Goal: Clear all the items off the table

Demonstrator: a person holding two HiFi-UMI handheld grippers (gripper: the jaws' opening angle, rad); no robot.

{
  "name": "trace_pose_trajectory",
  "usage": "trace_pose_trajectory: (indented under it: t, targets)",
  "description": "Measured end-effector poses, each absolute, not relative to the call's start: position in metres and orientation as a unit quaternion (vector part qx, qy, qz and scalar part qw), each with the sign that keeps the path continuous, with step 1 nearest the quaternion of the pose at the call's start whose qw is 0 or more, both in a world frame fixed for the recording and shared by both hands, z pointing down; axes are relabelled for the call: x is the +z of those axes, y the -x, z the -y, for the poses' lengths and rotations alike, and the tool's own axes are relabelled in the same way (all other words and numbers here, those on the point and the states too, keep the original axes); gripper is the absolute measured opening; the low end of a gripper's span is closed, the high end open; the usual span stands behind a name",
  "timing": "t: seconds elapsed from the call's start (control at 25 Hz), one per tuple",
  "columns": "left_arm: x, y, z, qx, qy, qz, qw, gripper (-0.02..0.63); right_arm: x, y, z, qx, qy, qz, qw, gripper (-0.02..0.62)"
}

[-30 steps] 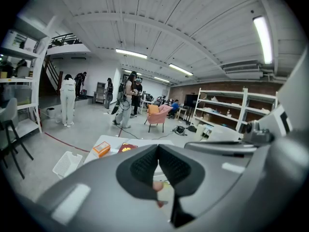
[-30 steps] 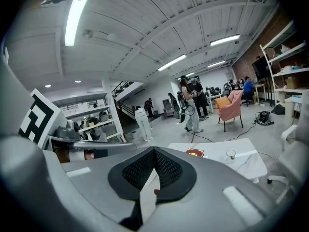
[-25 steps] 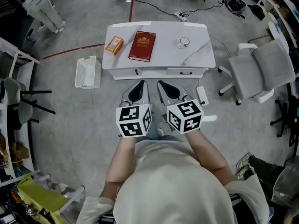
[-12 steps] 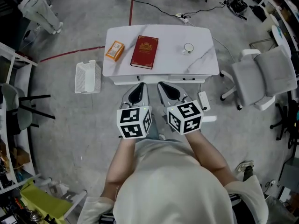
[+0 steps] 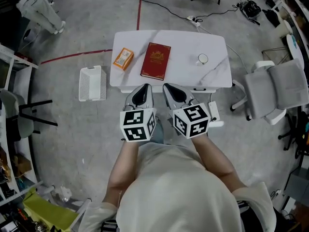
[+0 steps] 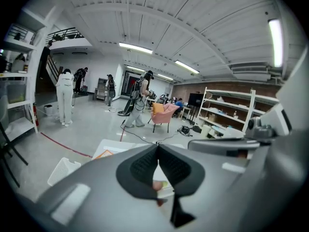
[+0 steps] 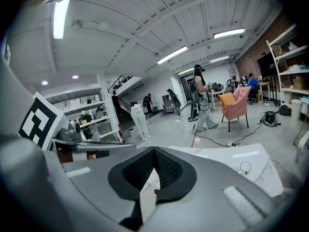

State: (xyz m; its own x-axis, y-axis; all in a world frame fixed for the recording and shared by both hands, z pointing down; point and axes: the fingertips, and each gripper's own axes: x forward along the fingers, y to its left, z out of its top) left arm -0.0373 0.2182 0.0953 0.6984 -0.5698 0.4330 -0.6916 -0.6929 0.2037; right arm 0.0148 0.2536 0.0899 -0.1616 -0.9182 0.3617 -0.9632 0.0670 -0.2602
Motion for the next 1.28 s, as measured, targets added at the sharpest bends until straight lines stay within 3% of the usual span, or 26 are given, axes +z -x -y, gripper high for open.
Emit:
trace_pose_trajectory:
  t: [1.28]
  targets:
    - [0.127,0.057,-0.019,0.187,-0.88,0.381,0.211,0.011,0.125,0.001,-0.047,0.248,-0.598,0.755,0.109,-0.003]
